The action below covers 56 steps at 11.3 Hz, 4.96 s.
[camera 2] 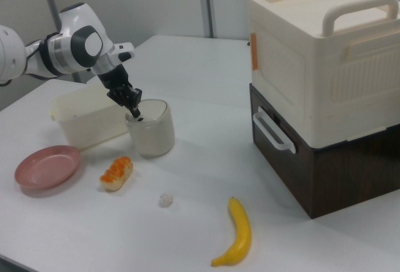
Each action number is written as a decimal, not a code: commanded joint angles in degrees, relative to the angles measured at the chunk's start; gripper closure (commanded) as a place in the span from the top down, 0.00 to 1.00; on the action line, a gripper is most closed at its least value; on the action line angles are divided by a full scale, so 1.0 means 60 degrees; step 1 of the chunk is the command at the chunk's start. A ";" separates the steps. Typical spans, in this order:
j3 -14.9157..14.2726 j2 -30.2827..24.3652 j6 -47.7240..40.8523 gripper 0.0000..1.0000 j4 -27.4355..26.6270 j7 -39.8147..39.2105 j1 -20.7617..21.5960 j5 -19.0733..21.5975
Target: Open the trash can
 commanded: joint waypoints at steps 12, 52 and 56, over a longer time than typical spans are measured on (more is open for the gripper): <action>-0.0190 -0.1465 -0.0942 0.00 0.0236 0.0174 -0.0715 0.1410; -0.0176 -0.0394 -0.0063 0.00 0.0207 0.0261 -0.0847 0.1014; -0.0220 -0.1373 -0.0545 0.00 0.0353 0.0043 -0.1241 0.1626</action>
